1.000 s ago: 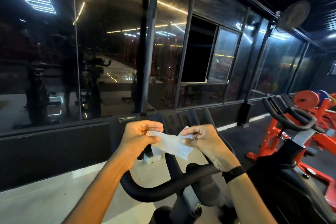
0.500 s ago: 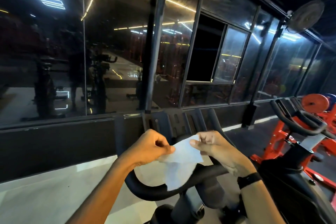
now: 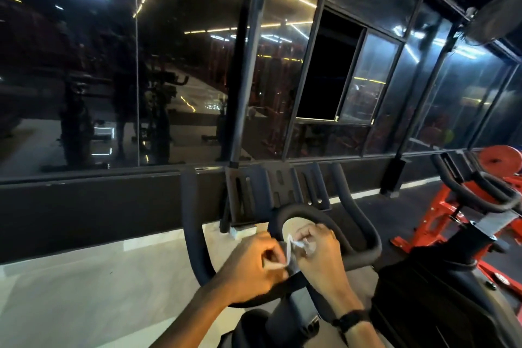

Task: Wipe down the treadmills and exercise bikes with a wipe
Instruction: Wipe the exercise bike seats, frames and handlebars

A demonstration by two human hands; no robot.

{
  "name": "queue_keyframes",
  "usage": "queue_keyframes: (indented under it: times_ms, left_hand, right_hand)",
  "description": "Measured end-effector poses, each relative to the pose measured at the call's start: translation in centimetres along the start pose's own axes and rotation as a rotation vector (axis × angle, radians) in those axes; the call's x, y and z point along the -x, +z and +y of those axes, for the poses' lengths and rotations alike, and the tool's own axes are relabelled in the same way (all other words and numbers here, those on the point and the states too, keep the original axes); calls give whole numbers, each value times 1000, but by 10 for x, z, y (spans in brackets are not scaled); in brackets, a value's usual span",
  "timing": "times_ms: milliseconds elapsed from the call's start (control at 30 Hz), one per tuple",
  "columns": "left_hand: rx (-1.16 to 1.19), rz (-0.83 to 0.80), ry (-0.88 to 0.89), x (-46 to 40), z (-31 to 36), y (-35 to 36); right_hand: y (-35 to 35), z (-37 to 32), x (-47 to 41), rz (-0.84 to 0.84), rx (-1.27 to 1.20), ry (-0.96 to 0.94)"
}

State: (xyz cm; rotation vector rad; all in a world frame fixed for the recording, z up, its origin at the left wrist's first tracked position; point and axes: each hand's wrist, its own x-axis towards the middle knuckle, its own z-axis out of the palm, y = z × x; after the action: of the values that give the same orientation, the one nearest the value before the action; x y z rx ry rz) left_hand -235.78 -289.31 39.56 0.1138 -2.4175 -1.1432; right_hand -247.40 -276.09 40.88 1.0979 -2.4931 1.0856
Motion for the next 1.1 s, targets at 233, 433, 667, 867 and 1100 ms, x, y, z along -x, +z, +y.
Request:
queue_keyframes:
  times_ms: [233,433,667,867,1100]
  left_hand:
    - [50,-104,-19,4,-5,-2]
    - [-241,246,-50,4,-20,-9]
    - [-343,365,-186,3,-23,-14]
    - [-371,356,-249,5,-18,-16]
    - [-406,340,-263,8,-16,-8]
  right_hand:
    - [-17,-18,19,-82,141,-75]
    - [32,-33,47,-211,497,-50]
    - [53,-54,0,-133,253,120]
    - [55,-52,-30,-75,81,198]
    - [50,-43,7,-237,305,94]
